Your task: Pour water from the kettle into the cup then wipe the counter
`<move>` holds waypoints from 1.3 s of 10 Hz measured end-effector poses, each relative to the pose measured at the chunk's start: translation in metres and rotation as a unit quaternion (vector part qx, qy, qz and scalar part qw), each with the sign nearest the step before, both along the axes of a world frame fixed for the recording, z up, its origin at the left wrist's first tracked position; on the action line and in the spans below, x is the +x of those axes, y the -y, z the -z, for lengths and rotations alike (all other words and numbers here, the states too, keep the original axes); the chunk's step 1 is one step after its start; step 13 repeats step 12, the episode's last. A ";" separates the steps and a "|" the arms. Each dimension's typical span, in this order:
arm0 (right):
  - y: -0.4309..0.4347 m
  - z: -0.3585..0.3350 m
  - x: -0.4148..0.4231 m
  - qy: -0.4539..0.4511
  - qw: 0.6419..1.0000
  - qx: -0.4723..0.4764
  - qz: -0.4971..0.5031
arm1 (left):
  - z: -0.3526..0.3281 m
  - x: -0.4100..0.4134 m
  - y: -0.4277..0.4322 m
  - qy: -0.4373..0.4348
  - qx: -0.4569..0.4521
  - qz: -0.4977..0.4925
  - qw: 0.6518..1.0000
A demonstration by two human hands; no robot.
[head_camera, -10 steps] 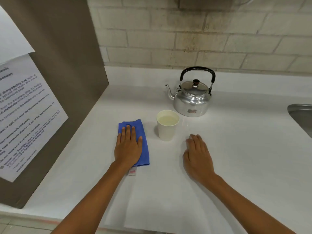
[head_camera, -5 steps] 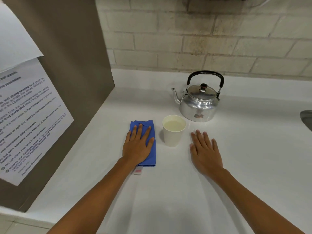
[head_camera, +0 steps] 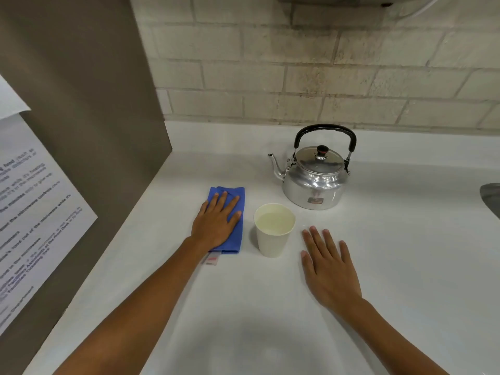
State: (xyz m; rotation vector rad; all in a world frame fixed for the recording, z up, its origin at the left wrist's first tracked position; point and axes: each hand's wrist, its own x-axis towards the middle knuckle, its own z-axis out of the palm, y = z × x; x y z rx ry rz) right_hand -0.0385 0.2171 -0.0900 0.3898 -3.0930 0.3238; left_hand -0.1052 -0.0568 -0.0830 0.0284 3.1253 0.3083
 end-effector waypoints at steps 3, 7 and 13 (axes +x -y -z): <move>0.001 0.000 0.000 0.005 1.000 -0.002 0.004 | 0.000 -0.074 0.006 0.002 -0.020 0.004 1.000; 0.003 -0.002 0.000 0.012 1.000 -0.006 0.011 | -0.005 -0.115 0.006 0.025 -0.021 0.005 0.999; 0.000 -0.002 0.001 0.016 1.000 -0.011 0.004 | -0.027 -0.069 0.008 -0.102 0.014 -0.003 0.995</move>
